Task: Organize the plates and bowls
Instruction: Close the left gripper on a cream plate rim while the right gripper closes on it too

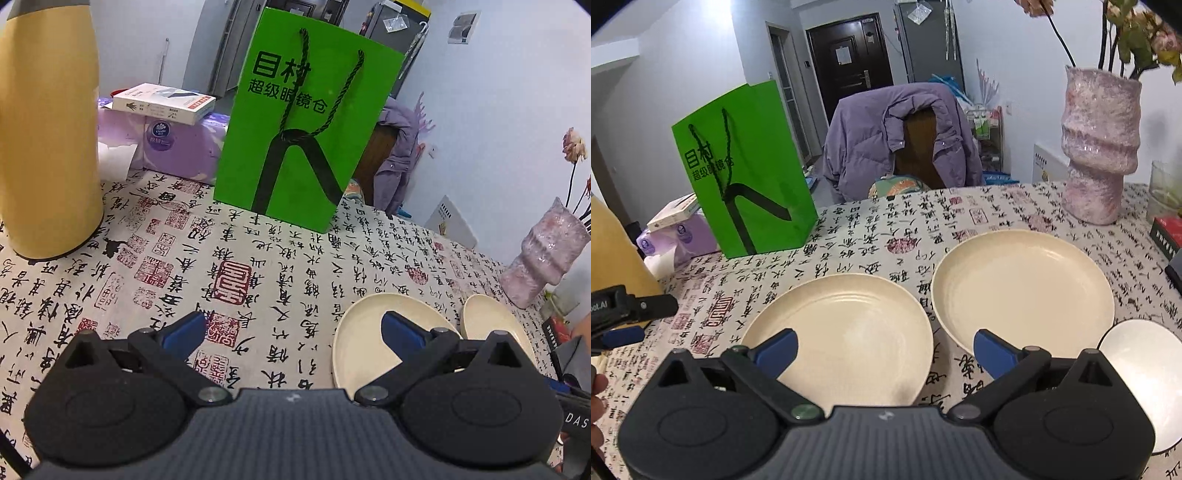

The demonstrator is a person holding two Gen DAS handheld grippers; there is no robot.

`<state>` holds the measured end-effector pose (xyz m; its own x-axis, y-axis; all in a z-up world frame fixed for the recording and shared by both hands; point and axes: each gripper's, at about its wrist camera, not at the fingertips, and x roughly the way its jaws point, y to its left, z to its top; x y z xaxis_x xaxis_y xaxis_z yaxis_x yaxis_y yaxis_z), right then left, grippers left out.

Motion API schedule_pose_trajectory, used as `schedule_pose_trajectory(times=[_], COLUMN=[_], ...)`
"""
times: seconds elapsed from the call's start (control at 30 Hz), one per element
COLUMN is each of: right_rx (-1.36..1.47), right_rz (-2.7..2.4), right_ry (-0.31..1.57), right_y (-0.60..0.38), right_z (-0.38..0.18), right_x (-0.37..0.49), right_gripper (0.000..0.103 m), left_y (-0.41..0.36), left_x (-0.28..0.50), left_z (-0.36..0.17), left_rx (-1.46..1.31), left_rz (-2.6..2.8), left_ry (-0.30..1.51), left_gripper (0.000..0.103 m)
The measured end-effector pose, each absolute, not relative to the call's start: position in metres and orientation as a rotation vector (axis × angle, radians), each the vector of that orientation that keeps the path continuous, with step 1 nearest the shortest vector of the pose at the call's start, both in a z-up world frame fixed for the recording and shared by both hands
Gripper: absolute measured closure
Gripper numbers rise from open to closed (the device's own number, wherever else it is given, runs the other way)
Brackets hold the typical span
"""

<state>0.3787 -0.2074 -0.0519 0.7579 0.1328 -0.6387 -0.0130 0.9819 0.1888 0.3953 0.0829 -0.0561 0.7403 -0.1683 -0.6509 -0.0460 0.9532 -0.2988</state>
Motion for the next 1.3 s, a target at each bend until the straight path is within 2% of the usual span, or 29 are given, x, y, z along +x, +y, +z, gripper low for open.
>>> schedule_pose_trajectory(times=[0.2,0.33,0.4,0.47,0.63,0.9,1.13,1.3], right_rx=[0.169,0.171,0.173,0.171,0.176,0.18,0.21,0.238], right_rz=[0.068,0.066,0.072,0.072,0.064,0.036,0.008,0.001], right_ry=[0.718,0.735,0.744,0.761,0.8,0.855,0.91,0.929], right_y=[-0.207,-0.208,-0.208,-0.207,-0.205,-0.204,-0.208,-0.213], right_z=[-0.053,-0.055,-0.058,-0.061,-0.069,-0.081,-0.092,-0.099], right_x=[0.38,0.385,0.386,0.389,0.393,0.402,0.411,0.416], right_gripper=[0.002,0.009,0.01,0.018,0.025,0.037,0.047,0.054], left_y=[0.079,0.078,0.078,0.077,0.076,0.072,0.069,0.063], left_x=[0.402,0.408,0.409,0.411,0.416,0.422,0.425,0.426], left_z=[-0.066,-0.073,-0.077,-0.08,-0.087,-0.097,-0.103,-0.105], left_rx=[-0.273,-0.266,-0.269,-0.268,-0.29,-0.289,-0.302,-0.292], left_rz=[-0.06,-0.069,-0.077,-0.091,-0.13,-0.17,-0.206,-0.247], left_ry=[0.771,0.803,0.82,0.836,0.87,0.888,0.883,0.875], left_gripper=[0.0,0.002,0.006,0.012,0.024,0.037,0.053,0.059])
